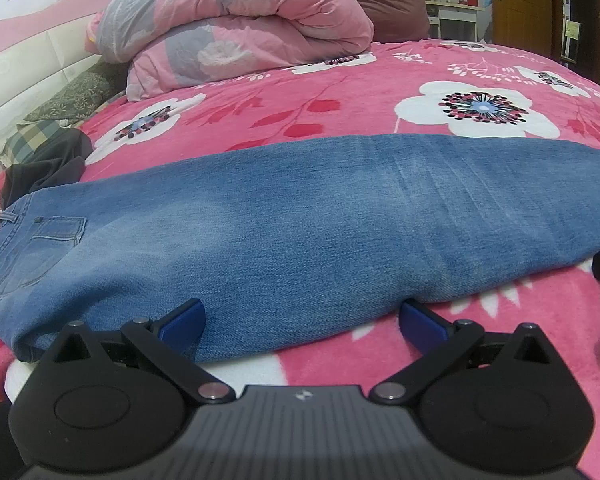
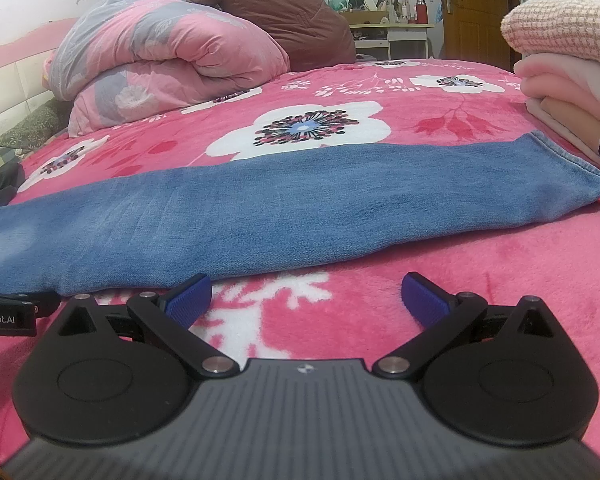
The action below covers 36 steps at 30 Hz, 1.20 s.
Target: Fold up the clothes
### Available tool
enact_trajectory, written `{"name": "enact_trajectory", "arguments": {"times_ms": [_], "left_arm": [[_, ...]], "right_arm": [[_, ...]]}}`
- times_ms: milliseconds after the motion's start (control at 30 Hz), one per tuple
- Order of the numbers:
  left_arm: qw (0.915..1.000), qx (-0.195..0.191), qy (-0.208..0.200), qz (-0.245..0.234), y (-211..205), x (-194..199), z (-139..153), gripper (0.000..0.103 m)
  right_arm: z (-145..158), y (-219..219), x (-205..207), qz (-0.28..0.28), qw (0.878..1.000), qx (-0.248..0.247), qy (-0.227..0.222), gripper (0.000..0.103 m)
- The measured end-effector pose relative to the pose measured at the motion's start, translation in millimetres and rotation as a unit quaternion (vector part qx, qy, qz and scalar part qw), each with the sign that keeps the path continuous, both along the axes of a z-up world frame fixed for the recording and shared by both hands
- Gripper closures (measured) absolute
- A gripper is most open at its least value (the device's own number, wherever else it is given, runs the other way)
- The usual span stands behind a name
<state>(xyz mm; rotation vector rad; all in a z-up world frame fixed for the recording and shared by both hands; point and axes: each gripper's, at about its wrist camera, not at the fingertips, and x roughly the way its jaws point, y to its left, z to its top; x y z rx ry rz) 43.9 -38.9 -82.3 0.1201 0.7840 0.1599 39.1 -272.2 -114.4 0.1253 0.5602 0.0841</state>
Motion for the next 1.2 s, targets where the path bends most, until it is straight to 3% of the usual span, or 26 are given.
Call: {"name": "enact_trajectory", "arguments": {"times_ms": [433,600,833,1100,1200], "left_arm": [[0.9997,0.013,0.015,-0.017,0,4,3,0.0],[0.9995,0.0,0.011,-0.03,5,0,9,0.0],[0.9941,-0.035,-0.075,-0.07,28,-34,30,0.0],[0.9882,-0.05,-0.141,-0.033,90,-68,43,0.0],[0.9839,-0.06,-0.168,-0.009,119,-76,47,0.0]], "right_arm": [[-1,4,2,-0.001,1.0,-0.015,0.005,0.001],[-1,11,4,-0.002,0.999,-0.04,0.015,0.001],[0,11,1,-0.008,0.999,-0.048,0.005,0.001],[9,8,-10,-0.014,0.999,-0.04,-0.034,0.001],[25,20,-6,0.011,0.997,-0.052,-0.05,0.001]]}}
